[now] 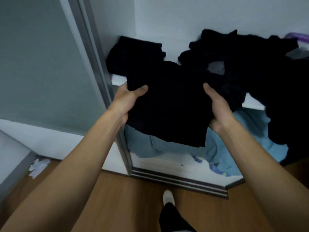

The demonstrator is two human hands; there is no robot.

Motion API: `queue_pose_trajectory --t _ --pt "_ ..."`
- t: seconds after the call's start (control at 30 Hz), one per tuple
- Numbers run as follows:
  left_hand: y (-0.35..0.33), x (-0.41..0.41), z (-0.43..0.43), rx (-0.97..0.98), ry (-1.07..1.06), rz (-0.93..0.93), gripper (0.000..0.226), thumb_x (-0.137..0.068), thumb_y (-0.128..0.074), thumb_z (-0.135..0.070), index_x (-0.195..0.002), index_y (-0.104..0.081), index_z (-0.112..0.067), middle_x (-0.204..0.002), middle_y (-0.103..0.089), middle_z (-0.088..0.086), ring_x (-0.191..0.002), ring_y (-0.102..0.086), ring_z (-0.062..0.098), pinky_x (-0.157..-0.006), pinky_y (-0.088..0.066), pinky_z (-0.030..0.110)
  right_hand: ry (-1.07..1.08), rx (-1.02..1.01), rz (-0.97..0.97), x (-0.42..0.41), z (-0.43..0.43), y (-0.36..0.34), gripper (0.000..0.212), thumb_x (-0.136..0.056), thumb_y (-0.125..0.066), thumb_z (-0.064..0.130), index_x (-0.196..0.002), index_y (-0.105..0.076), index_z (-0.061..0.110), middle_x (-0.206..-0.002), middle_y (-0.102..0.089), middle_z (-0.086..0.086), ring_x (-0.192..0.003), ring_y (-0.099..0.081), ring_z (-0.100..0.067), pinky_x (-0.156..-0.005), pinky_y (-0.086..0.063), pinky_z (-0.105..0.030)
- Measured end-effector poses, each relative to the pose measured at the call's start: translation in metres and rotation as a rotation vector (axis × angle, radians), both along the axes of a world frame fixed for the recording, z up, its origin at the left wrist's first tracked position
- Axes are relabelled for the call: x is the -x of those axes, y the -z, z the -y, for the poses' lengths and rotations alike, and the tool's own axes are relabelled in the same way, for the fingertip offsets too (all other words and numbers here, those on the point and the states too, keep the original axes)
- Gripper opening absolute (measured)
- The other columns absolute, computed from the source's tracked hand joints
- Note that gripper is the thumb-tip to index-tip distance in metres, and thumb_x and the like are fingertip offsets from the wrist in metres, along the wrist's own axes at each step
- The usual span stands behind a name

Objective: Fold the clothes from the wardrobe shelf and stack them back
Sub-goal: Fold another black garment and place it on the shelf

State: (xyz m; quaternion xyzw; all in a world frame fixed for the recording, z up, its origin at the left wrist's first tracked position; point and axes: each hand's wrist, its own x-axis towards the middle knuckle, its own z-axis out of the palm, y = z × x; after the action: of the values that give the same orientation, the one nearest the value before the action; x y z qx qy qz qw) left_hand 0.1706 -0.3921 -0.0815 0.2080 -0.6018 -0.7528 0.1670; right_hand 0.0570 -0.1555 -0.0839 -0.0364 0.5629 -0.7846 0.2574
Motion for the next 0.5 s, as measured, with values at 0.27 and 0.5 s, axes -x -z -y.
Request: queue_pose_trajectory --t 0.27,0.5 --pt "-0.090 0.119 0.071 0.403 -0.289 -0.057 0.022 -0.086 -0.077 -0.023 -0.105 -0.065 -0.026 -0.098 -0.072 -0.010 -0.084 -0.072 0.005 -0.072 -0.057 0.020 -0.106 0.111 -0.057 0.143 0.109 -0.047 0.033 -0.093 -0.066 0.011 -0.125 -0.066 0.016 -0.112 -0.074 -0.011 -0.101 -0.072 -0.027 -0.080 -0.060 -0.040" --pt "-0.118 0.201 0.144 1.084 -0.541 0.483 0.076 -0.085 -0.074 -0.033 -0.147 -0.035 -0.012 -0.146 -0.047 0.011 -0.131 -0.048 0.033 -0.106 -0.042 0.042 -0.197 -0.102 -0.092 0.227 0.216 -0.041 0.019 -0.092 -0.059 0.006 -0.110 -0.064 0.008 -0.117 -0.068 -0.019 -0.102 -0.068 -0.032 -0.091 -0.057 -0.046"
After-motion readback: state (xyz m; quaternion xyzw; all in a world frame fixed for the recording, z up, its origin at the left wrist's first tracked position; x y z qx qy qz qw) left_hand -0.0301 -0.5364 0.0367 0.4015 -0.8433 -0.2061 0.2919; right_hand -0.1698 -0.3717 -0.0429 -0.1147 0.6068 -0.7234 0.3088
